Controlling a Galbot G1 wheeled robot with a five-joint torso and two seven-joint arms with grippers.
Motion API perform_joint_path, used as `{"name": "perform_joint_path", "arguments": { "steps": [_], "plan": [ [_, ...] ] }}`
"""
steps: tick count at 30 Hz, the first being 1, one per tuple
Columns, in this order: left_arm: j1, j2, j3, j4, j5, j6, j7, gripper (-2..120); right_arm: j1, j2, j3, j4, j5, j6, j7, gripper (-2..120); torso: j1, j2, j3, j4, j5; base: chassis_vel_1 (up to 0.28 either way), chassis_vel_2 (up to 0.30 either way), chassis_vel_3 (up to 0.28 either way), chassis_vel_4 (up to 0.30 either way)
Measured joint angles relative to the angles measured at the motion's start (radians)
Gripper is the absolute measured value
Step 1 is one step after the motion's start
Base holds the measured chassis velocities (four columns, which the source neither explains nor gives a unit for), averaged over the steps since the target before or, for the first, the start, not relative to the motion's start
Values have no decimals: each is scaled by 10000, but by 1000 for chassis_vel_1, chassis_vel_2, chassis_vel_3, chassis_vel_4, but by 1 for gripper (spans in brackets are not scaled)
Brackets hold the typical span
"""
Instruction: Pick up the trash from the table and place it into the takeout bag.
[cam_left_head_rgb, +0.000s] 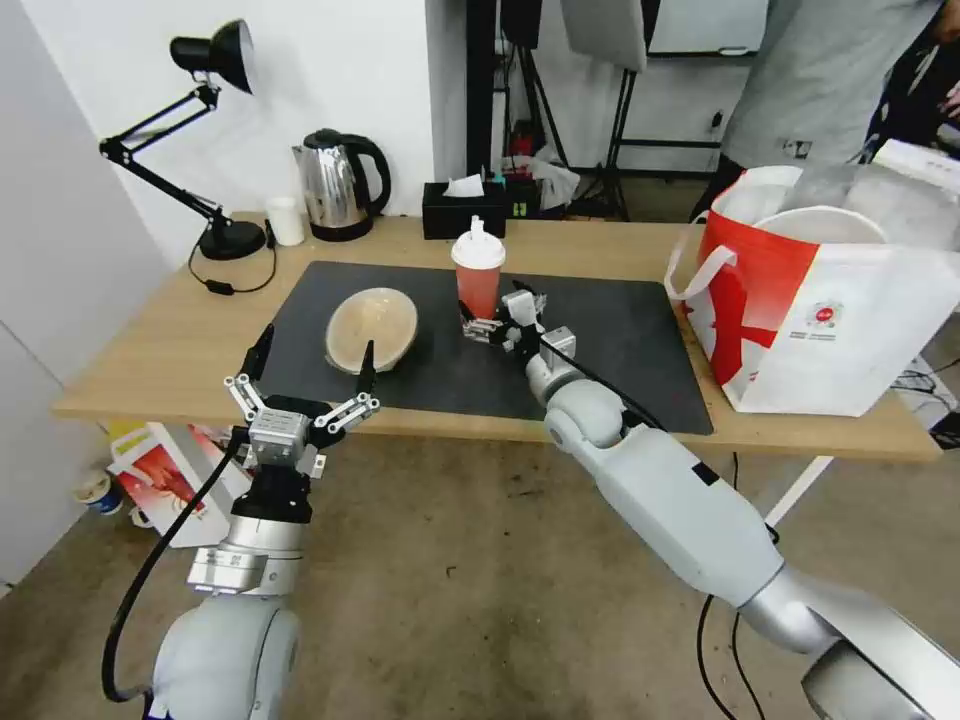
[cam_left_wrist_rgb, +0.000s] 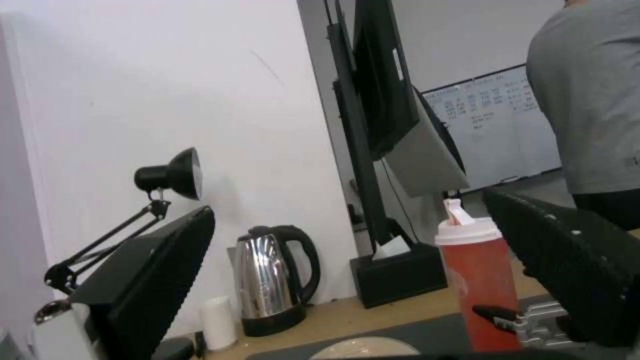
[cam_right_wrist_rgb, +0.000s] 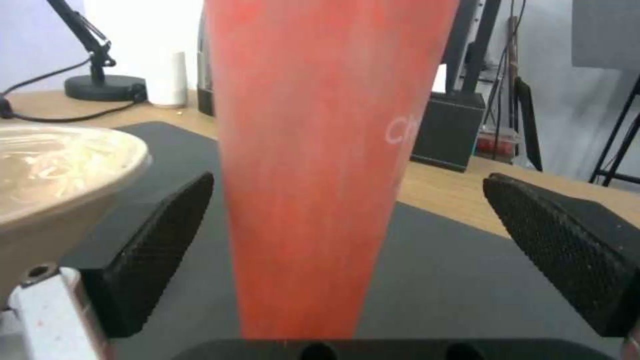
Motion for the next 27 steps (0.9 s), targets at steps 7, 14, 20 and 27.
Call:
{"name": "perform_joint_path", "arguments": {
  "steps": [7, 14, 20, 27],
  "plan": [
    [-24, 25, -1, 0, 9, -7, 1, 100, 185, 285, 23, -684, -55, 210, -110, 100, 1, 0, 0, -1, 0, 0, 0, 0, 0],
    [-27, 30, -1, 0, 10, -10, 1, 100, 236, 353, 52, -830, -62, 248, -130, 100, 0, 0, 1, 0, 0, 0, 0, 0, 0],
    [-26, 40, -3, -1, 10, -18, 1, 100, 319, 486, 77, -1085, -68, 306, -188, 93, 0, 1, 0, 0, 0, 0, 0, 0, 0],
    [-58, 79, -25, -16, 7, -23, 1, 100, 345, 489, 118, -1076, 148, 511, -423, 62, 0, 0, 0, 0, 0, 0, 0, 0, 0]
  ]
}}
